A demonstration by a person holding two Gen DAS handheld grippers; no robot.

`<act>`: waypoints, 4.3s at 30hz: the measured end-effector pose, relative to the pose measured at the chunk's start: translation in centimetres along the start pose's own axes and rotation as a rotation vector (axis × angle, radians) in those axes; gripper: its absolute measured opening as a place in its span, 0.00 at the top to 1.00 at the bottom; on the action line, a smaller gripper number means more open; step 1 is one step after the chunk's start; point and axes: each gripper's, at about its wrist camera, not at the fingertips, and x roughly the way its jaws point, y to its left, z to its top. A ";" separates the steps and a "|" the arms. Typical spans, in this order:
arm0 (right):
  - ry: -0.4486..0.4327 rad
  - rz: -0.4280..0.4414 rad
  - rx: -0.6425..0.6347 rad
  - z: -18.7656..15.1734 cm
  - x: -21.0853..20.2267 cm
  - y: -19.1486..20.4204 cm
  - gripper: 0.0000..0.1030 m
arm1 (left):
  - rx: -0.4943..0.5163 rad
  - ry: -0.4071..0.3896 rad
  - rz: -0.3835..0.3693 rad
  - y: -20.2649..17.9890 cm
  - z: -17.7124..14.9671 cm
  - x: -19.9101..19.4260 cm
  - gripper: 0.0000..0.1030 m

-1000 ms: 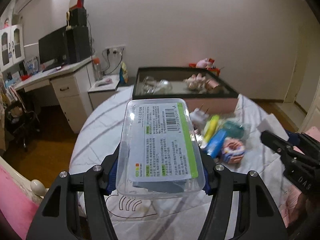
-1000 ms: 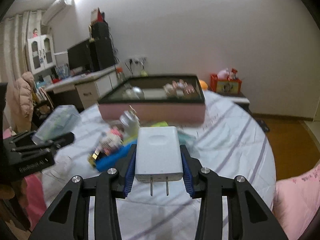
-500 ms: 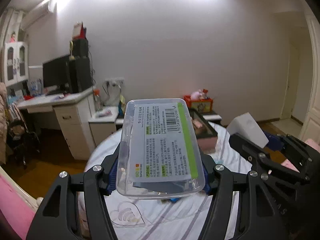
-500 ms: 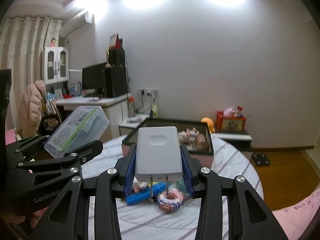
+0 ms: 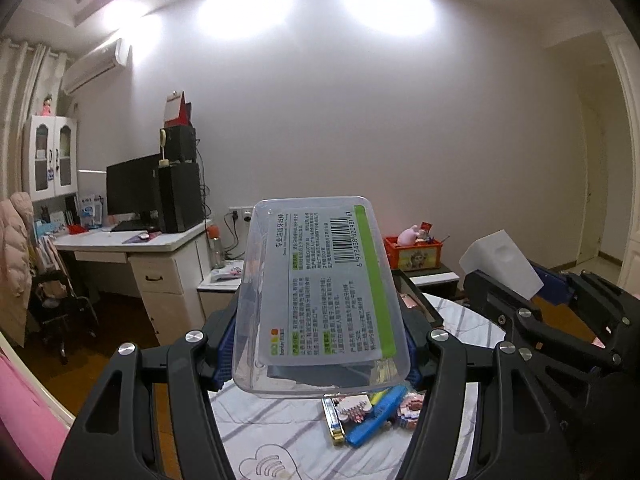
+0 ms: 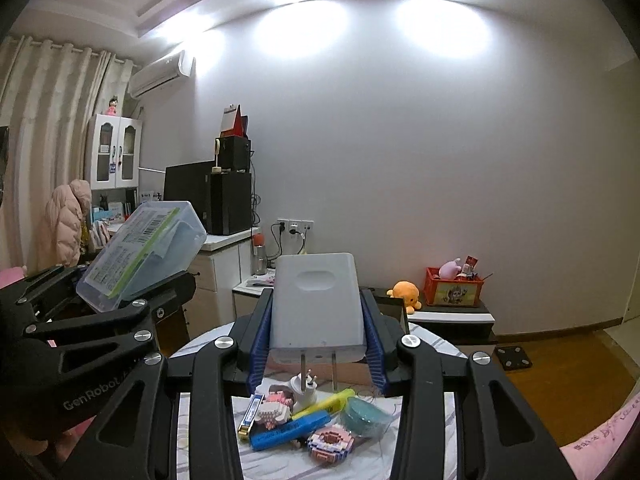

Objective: Organize rigid objects
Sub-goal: 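Lift both held items and carry them over the pink box, then open both tools to drop the case and charger into the box, then withdraw both tools from the box back toward the remaining items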

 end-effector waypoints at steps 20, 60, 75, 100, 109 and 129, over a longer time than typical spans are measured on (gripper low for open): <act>0.074 -0.041 -0.022 0.8 10.2 -3.0 0.59 | 0.073 0.068 -0.046 -1.3 1.7 12.4 0.38; 0.587 0.054 -0.052 -4.7 30.7 -4.8 0.23 | 0.067 0.475 -0.088 1.6 -2.4 32.8 0.07; 0.224 -0.025 -0.011 1.8 11.5 -3.6 0.17 | 0.011 0.132 0.002 3.3 1.3 12.5 0.00; 0.020 -0.147 0.027 -1.0 -4.3 -2.5 0.15 | 0.019 0.018 0.020 -0.5 -2.2 -1.3 0.00; 0.026 -0.160 0.037 -1.9 -4.3 -3.6 0.15 | 0.008 -0.009 0.000 -1.4 -3.0 -0.6 0.00; 0.480 -0.123 0.173 -12.2 8.1 -7.9 0.15 | -0.015 0.389 -0.032 0.4 -12.1 8.5 0.00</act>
